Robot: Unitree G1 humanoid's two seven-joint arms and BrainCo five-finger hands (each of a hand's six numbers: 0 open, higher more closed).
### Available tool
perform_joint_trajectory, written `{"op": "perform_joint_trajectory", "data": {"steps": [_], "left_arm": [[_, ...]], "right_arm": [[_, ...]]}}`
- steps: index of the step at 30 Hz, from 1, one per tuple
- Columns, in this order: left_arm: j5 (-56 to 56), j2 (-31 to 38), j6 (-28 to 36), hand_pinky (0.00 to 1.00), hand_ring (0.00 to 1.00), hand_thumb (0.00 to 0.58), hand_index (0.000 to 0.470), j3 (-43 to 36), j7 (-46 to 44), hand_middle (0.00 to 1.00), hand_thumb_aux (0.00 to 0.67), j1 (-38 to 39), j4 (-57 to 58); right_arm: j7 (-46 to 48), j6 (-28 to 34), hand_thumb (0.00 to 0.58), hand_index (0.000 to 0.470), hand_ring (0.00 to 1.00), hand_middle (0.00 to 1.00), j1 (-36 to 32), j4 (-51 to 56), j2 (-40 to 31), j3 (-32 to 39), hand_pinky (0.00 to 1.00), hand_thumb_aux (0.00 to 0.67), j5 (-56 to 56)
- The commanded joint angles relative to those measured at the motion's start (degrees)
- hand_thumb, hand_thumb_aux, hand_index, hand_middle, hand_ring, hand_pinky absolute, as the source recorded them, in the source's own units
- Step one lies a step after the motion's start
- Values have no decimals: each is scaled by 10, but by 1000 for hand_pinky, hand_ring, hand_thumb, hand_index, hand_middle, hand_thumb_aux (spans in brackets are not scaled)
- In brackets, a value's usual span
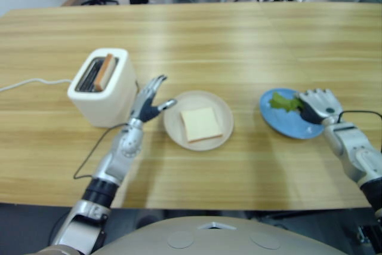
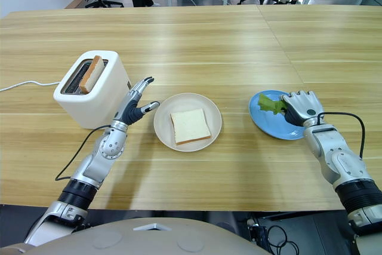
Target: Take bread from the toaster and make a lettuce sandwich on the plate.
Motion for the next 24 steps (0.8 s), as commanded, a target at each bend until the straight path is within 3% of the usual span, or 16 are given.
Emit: {"op": "perform_joint_trajectory", "data": {"steps": [1, 15, 24], "left_arm": [[-5, 0, -2, 0, 0, 0, 0, 3, -1, 0, 0, 2, 11], [-17, -4, -10, 0, 0, 0, 0, 10, 5, 0, 0, -2, 25], [-42, -11, -13, 0, 0, 0, 0, 27, 12, 0, 0, -11, 39]], "right_arm": [[2, 1, 580, 460, 1000, 1000, 8, -28, 1, -18, 1000, 670, 8], [39, 9, 580, 460, 1000, 1000, -33, -133, 36, -21, 1000, 670, -11], [58, -13, 580, 460, 1000, 1000, -122, -131, 126, 63, 1000, 670, -64]]}}
